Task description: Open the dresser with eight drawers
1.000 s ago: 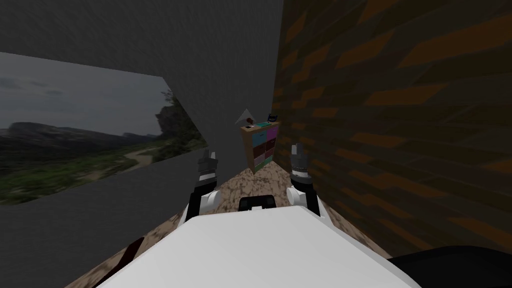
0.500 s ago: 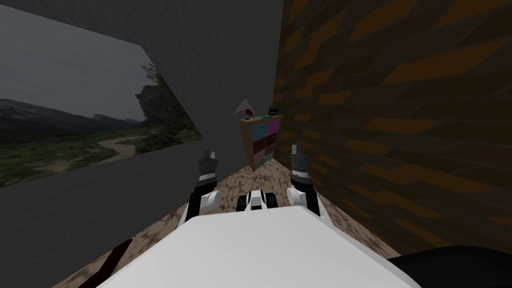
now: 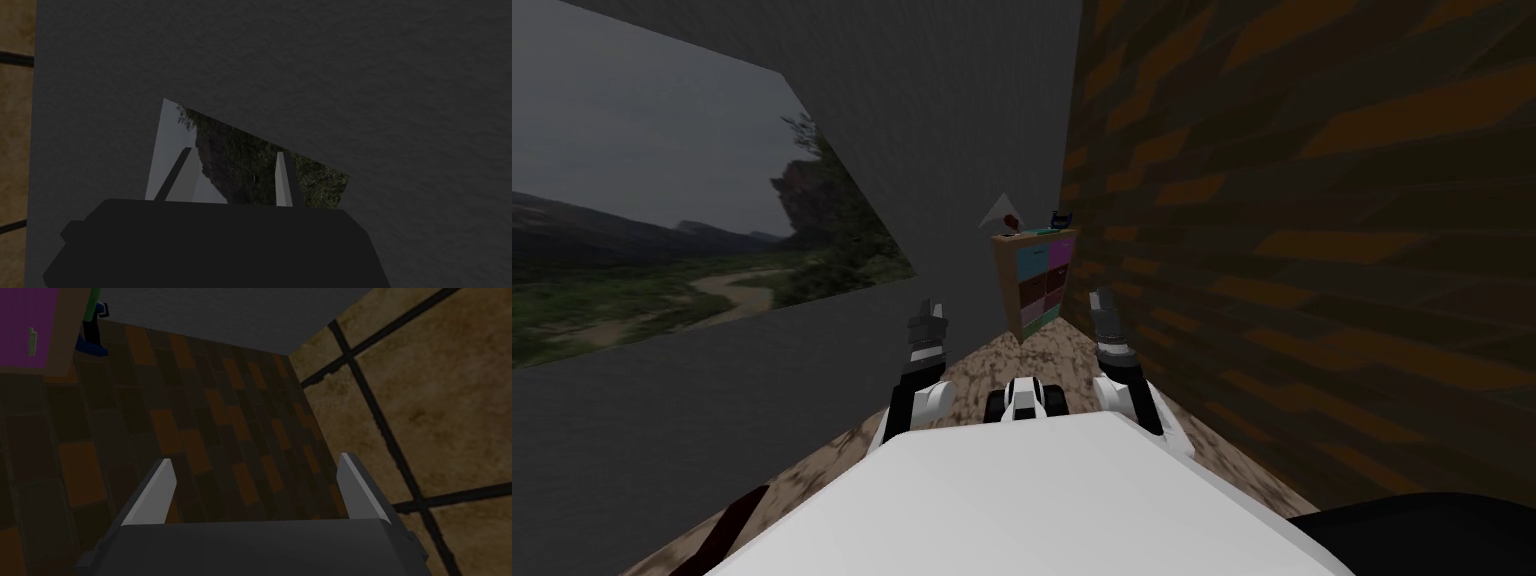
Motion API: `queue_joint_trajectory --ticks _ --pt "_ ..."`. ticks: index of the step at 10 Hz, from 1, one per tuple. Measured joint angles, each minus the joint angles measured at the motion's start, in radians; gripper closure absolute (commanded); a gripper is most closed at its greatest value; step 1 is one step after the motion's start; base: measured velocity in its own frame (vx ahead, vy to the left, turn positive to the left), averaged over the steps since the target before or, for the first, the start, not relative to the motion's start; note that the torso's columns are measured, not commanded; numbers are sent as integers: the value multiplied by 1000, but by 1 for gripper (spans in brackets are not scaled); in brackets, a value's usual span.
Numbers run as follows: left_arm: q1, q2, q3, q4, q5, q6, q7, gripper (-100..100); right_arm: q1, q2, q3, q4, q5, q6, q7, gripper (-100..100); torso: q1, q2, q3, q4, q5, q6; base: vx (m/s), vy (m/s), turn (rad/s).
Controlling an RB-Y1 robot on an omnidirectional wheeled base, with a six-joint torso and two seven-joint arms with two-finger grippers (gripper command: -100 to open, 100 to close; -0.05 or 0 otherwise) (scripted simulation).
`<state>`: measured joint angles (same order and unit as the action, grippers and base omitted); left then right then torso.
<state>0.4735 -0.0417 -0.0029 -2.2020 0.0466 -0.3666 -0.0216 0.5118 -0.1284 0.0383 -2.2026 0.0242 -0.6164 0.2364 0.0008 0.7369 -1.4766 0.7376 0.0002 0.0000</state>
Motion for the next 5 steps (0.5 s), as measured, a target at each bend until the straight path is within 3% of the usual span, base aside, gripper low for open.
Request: queue_joint_trajectory --ticks 5 --pt "0 0 0 0 0 0 0 0 -25 -111 -37 40 48 -1 128 -100 -2 3 1 1 0 0 72 55 -1"
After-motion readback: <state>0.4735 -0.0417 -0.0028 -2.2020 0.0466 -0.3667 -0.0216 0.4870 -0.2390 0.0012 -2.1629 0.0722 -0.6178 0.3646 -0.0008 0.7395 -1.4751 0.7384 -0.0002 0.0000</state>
